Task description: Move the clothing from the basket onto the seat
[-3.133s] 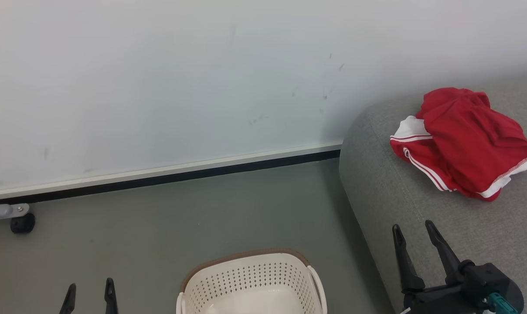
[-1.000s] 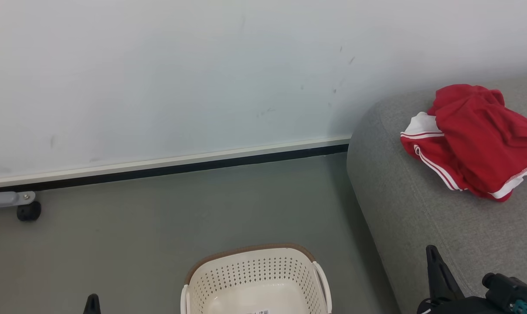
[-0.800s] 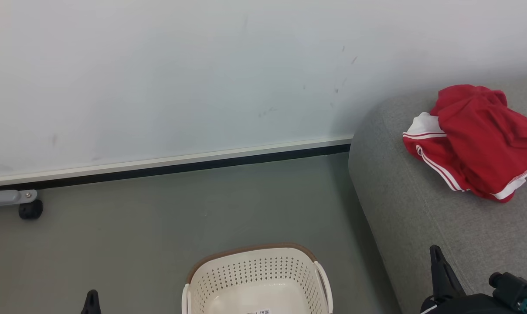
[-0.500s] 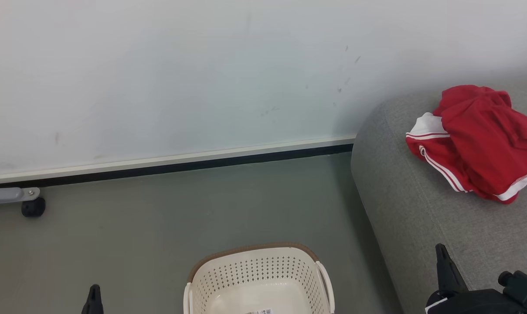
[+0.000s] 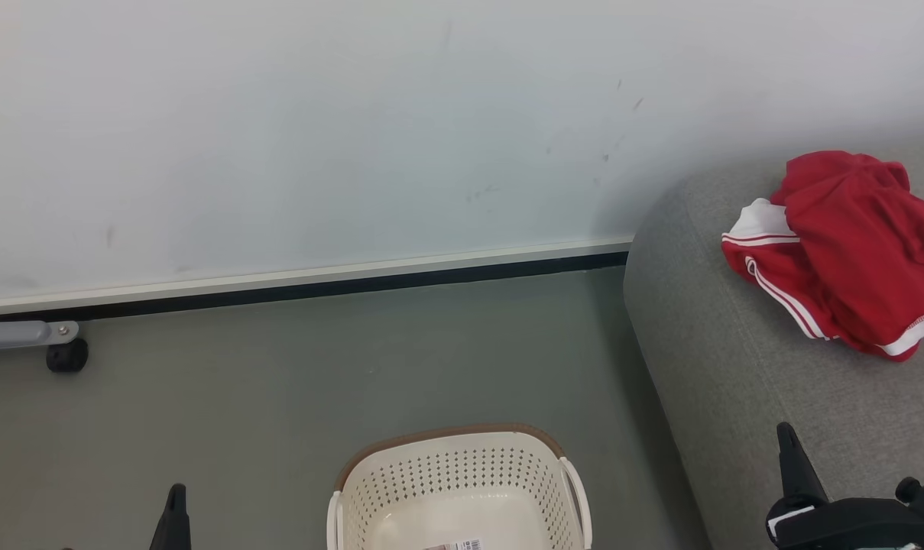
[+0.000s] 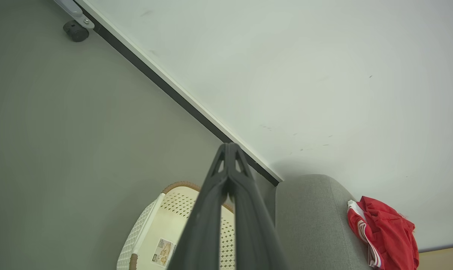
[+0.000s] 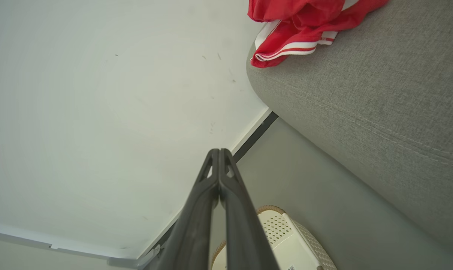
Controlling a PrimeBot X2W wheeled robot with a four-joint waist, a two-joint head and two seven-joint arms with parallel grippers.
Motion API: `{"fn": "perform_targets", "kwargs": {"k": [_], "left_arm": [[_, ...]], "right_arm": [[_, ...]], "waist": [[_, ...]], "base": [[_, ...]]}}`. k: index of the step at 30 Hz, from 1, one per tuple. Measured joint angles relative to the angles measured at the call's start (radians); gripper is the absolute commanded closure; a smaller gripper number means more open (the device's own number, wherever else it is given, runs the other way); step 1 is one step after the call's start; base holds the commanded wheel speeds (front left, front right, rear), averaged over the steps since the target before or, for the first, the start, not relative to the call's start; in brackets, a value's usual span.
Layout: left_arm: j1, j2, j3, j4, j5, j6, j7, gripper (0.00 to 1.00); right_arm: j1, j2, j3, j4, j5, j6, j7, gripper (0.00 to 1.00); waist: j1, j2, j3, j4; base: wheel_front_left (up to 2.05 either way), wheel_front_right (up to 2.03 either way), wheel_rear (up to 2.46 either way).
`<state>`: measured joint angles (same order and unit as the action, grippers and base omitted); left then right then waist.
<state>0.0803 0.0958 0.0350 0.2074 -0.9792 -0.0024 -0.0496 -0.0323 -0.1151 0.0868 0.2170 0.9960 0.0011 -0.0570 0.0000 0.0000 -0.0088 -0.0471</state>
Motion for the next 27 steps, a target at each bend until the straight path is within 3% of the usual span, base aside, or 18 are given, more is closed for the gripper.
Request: {"fn": "perform_targets", "kwargs": {"k": [27], "left_arm": [[-0.091,-0.030,0.032,0.049,-0.349,-0.069,0.096,1.00]], "right_arm": [[-0.023,0.039,-0.126,0.049,0.346,0.067,0.100,1.00]], "waist": [[0.0000,0.0000,0.006,0.027]], "base": [[0.00,0.00,0.00]]}}
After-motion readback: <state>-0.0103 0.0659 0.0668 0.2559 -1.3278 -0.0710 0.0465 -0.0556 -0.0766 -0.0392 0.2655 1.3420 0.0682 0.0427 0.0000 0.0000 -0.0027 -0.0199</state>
